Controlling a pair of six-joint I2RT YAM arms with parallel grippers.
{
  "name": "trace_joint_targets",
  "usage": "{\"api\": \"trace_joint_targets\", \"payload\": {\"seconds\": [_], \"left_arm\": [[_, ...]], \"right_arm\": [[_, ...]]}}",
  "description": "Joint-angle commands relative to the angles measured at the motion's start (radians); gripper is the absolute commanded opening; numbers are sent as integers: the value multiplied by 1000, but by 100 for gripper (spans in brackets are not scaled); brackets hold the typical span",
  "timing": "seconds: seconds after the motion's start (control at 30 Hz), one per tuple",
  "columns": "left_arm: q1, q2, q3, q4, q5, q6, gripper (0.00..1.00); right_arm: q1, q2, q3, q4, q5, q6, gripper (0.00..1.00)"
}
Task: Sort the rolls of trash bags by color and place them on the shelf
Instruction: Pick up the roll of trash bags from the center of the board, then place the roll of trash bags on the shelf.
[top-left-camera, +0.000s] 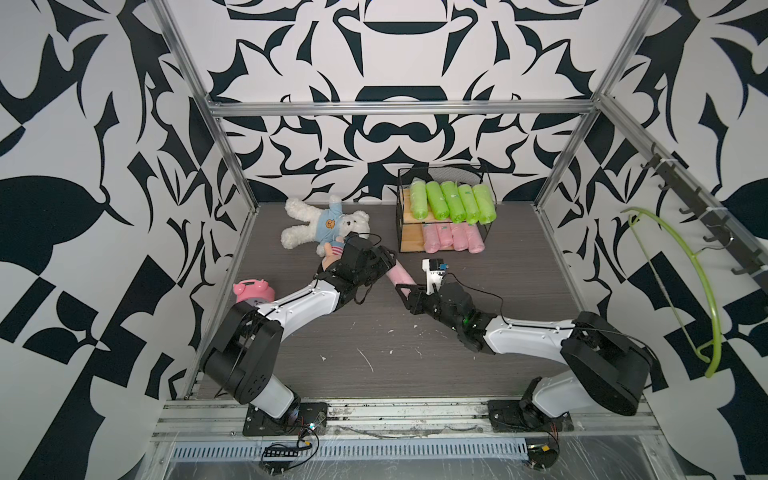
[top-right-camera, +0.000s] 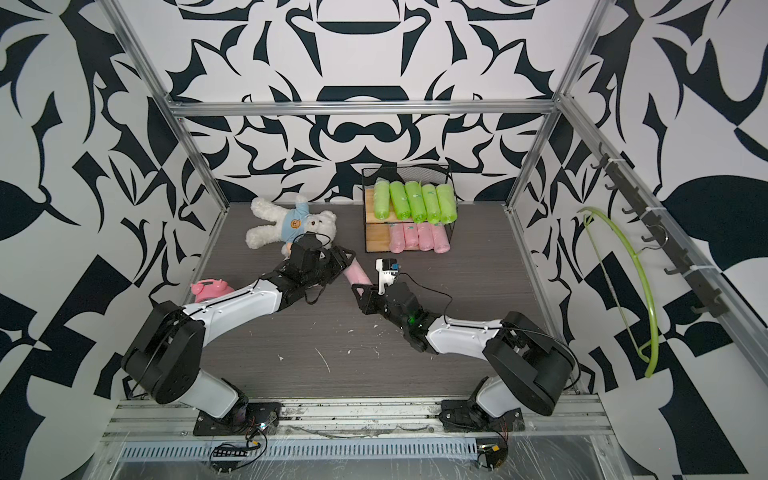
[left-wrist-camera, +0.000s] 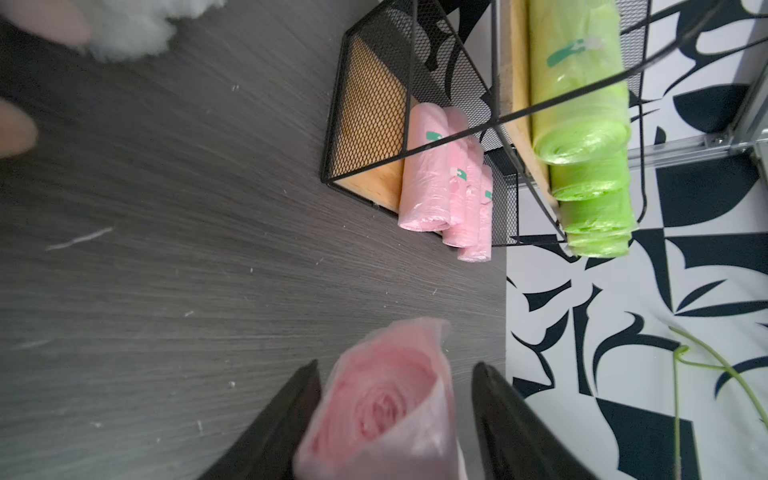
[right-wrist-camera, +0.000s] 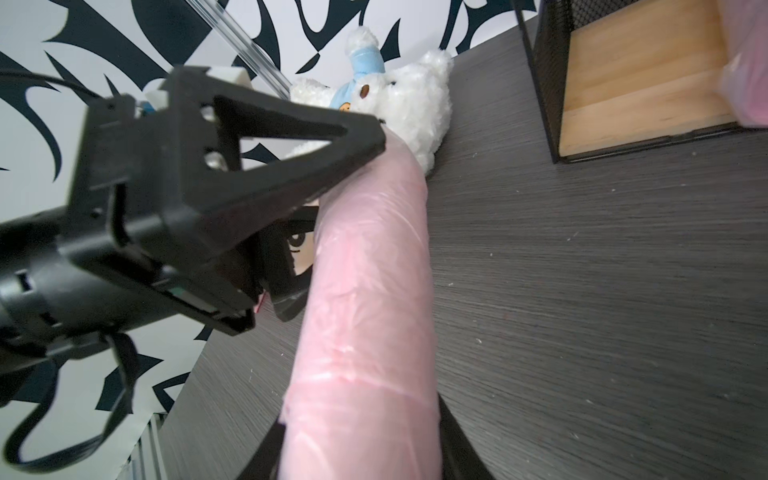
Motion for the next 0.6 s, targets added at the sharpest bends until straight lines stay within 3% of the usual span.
{"api": "trace_joint_targets", "payload": {"seconds": [0.0, 0.33, 0.57], "left_arm": [[4, -48, -14, -29, -31, 47, 75], [34, -142, -32, -118, -57, 183, 84], [36, -209, -42, -151, -63, 258, 84]], "right_arm": [[-6, -68, 20, -13, 54, -47, 32], [-127, -114, 59, -180, 76, -116, 32], [-194, -5, 136, -126, 143, -139, 33]]}}
